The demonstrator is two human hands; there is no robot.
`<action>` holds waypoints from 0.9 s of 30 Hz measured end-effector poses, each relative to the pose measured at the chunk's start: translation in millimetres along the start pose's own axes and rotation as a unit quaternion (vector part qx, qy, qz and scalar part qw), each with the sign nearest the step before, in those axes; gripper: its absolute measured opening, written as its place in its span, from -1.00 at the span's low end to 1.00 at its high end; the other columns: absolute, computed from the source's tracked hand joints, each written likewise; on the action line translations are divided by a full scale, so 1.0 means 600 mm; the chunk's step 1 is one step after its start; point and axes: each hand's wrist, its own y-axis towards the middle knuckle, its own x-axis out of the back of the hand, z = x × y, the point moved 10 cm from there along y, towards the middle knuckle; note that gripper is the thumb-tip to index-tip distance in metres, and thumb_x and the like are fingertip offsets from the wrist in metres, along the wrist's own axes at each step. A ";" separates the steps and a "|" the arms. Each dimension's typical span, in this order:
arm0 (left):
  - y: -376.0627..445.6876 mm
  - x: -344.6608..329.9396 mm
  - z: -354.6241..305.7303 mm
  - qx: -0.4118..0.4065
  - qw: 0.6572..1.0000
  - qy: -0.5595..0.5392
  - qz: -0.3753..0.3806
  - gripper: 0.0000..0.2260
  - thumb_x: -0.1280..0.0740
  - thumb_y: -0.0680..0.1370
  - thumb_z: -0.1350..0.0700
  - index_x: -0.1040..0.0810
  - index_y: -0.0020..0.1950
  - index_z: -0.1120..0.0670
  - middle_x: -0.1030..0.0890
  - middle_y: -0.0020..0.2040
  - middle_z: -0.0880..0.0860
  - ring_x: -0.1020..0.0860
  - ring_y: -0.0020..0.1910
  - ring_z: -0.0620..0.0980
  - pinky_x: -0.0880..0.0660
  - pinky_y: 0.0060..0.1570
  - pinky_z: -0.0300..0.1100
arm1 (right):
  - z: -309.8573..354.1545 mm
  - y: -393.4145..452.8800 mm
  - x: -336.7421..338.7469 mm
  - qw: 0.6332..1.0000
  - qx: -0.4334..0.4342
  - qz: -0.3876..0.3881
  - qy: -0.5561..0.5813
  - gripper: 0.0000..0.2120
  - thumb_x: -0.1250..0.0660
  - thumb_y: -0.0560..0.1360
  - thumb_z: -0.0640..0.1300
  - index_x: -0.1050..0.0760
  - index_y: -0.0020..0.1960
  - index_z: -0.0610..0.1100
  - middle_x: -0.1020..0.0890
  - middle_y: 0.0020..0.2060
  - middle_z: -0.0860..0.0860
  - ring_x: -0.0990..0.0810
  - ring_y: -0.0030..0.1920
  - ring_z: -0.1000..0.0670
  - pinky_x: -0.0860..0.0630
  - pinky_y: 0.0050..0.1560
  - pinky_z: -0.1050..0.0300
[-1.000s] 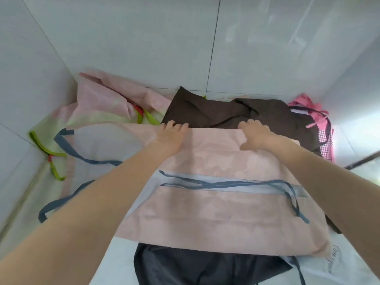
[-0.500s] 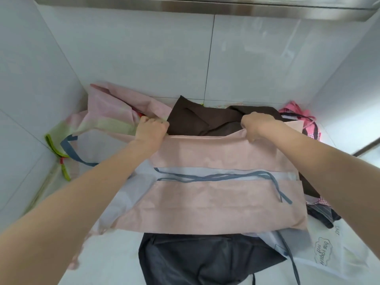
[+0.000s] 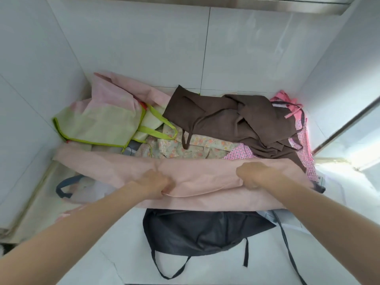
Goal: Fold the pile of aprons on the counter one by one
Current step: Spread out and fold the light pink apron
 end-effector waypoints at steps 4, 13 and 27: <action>0.006 -0.037 0.012 0.015 0.999 -0.028 0.025 -0.90 -0.26 0.52 0.13 -0.43 0.02 0.03 -0.57 0.10 0.07 -0.52 0.05 0.11 -0.28 -0.03 -0.15 | 0.024 0.011 -0.040 1.000 0.016 -0.011 -0.020 -0.72 -0.20 0.54 -0.25 -0.41 0.25 -0.21 -0.51 0.17 -0.13 -0.52 0.14 -0.14 -0.45 0.04 0.06; 0.021 -0.035 -0.049 -0.051 0.994 -0.099 0.012 -0.78 -0.37 0.43 0.04 -0.32 -0.16 0.03 -0.52 -0.09 0.00 -0.40 -0.17 -0.01 -0.26 -0.14 -0.17 | 0.087 0.017 -0.044 0.983 0.137 0.036 0.117 -0.69 -0.44 0.40 0.04 -0.34 -0.22 -0.08 -0.42 -0.13 -0.04 -0.43 -0.10 -0.08 -0.40 -0.15 0.08; 0.037 -0.023 -0.095 -0.085 0.995 -0.054 0.003 -0.75 -0.33 0.41 0.12 -0.25 -0.30 -0.02 -0.31 -0.33 -0.12 -0.34 -0.24 -0.02 -0.25 -0.07 -0.21 | 0.112 0.032 -0.062 0.987 0.158 -0.004 -0.028 -0.68 -0.30 0.46 -0.28 -0.24 -0.36 -0.08 -0.35 -0.32 0.00 -0.46 -0.17 -0.12 -0.25 -0.42 0.20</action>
